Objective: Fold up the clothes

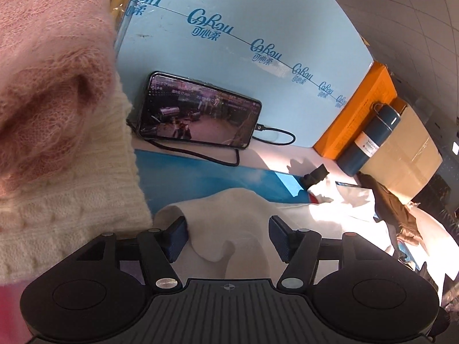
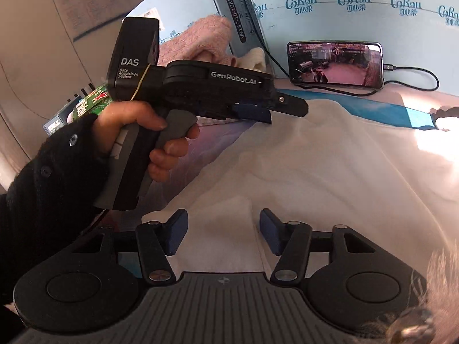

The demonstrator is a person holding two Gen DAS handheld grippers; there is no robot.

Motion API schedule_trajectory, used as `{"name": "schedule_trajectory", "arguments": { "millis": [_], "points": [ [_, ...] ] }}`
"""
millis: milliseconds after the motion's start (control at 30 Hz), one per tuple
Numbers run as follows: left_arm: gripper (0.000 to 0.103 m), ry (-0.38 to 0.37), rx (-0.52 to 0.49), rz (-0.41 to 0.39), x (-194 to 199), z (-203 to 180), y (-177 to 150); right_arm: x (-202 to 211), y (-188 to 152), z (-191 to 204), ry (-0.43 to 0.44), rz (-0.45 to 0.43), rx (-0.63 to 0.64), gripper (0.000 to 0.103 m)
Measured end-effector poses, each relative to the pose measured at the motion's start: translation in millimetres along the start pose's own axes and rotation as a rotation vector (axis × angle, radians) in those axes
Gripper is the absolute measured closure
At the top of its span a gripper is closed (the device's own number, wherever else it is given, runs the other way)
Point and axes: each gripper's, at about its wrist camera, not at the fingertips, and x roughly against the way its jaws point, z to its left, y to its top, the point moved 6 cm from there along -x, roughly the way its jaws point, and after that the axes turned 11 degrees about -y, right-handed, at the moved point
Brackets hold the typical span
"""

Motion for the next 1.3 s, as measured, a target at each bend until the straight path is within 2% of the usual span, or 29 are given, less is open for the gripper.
{"name": "schedule_trajectory", "arguments": {
  "millis": [33, 100, 200, 333, 433, 533, 600, 667, 733, 767, 833, 933, 1067, 1167, 1300],
  "points": [
    [0.04, -0.011, -0.002, 0.005, -2, -2, 1, 0, -1, 1, -0.007, -0.005, 0.003, 0.089],
    [0.04, -0.022, 0.003, 0.004, -5, -2, 4, 3, -3, 1, 0.012, -0.01, -0.011, 0.099],
    [0.04, -0.019, 0.032, -0.008, -8, 3, 14, 15, -4, 9, 0.149, -0.002, -0.052, 0.099],
    [0.04, -0.012, 0.023, -0.014, -13, 2, 29, 35, -16, 39, 0.382, 0.057, -0.067, 0.099],
    [0.04, 0.047, -0.045, 0.01, -21, -4, 34, 37, -36, 64, 0.443, 0.128, -0.024, 0.099],
    [0.04, 0.107, -0.114, 0.035, -30, -10, 40, 30, -55, 79, 0.433, 0.193, 0.021, 0.099],
    [0.039, 0.155, -0.174, 0.061, -37, -15, 43, 30, -57, 81, 0.441, 0.188, 0.012, 0.096],
    [0.038, 0.235, -0.298, 0.156, -49, -20, 36, 36, -56, 83, 0.454, 0.177, 0.018, 0.09],
    [0.038, 0.279, -0.388, 0.216, -52, -25, 28, 43, -56, 86, 0.495, 0.168, 0.02, 0.059],
    [0.036, 0.294, -0.428, 0.237, -51, -27, 24, 47, -57, 89, 0.515, 0.164, 0.024, 0.055],
    [0.033, 0.321, -0.499, 0.272, -48, -31, 16, 55, -59, 91, 0.524, 0.15, 0.036, 0.054],
    [0.023, 0.334, -0.519, 0.241, -22, -36, 8, 67, -58, 85, 0.497, 0.108, 0.031, 0.052],
    [0.021, 0.346, -0.496, 0.15, 27, -40, -3, 89, -66, 80, 0.388, 0.036, 0.044, 0.045],
    [0.023, 0.314, -0.415, 0.045, 72, -44, -22, 97, -73, 73, 0.31, 0.009, 0.027, 0.044],
    [0.024, 0.209, -0.351, -0.024, 117, -68, -71, 108, -89, 58, 0.298, -0.013, -0.06, 0.04]
  ]
}}
